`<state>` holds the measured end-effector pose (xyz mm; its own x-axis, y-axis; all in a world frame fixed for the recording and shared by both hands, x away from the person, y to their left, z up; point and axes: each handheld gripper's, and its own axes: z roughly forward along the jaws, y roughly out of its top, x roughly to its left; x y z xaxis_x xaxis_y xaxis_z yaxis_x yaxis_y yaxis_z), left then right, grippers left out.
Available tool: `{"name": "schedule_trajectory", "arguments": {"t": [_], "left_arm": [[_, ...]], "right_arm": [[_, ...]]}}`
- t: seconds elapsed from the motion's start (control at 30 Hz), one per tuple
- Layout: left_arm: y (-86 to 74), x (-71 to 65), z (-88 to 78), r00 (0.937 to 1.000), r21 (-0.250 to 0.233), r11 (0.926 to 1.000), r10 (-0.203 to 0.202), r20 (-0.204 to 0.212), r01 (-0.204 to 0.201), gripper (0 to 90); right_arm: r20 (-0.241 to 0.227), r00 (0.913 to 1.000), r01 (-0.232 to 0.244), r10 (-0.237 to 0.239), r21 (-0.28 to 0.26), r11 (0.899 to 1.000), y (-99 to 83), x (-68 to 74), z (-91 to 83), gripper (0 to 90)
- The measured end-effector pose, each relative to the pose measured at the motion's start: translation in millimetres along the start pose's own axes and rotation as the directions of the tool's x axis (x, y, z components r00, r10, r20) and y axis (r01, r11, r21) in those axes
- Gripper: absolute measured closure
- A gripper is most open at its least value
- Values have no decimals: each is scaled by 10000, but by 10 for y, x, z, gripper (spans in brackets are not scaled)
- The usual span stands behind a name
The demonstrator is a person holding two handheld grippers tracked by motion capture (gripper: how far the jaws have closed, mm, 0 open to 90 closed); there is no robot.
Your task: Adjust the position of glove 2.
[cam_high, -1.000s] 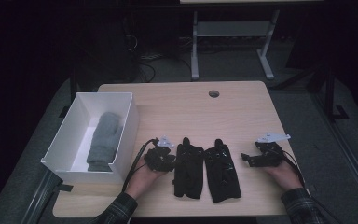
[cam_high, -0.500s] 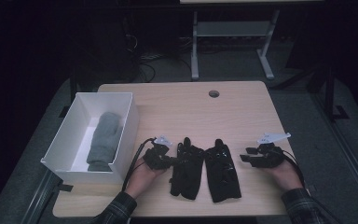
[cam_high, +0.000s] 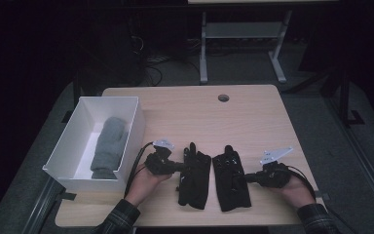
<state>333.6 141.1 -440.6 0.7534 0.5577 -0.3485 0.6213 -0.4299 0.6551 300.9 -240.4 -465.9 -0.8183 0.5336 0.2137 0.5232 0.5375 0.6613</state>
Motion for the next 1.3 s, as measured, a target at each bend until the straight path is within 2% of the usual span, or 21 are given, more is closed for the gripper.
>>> {"name": "schedule_trajectory", "arguments": {"t": [0.33,0.47,0.67,1.07,1.13,1.3], "left_arm": [[80,-55,-124,9976,-613,9981,-34,699,77,883],[112,-60,-157,9944,-801,9965,-134,1047,219,883],[143,-55,-128,9940,-709,9971,-190,1075,268,883],[195,-40,-148,9912,-921,9950,-266,1299,387,883],[201,-41,-155,9912,-954,9947,-259,1297,385,883],[212,-37,-162,9911,-987,9945,-232,1307,363,882]], "right_arm": [[-411,9989,214,-215,-49,9998,76,76,100,900],[-627,9976,285,-290,-84,9996,123,122,147,900],[-744,9963,434,-435,-18,9991,187,169,238,900],[-1010,9935,501,-519,-202,9985,302,233,369,900],[-963,9929,683,-697,-169,9975,334,252,401,900],[-1067,9911,792,-794,-62,9968,398,295,491,900]]}}
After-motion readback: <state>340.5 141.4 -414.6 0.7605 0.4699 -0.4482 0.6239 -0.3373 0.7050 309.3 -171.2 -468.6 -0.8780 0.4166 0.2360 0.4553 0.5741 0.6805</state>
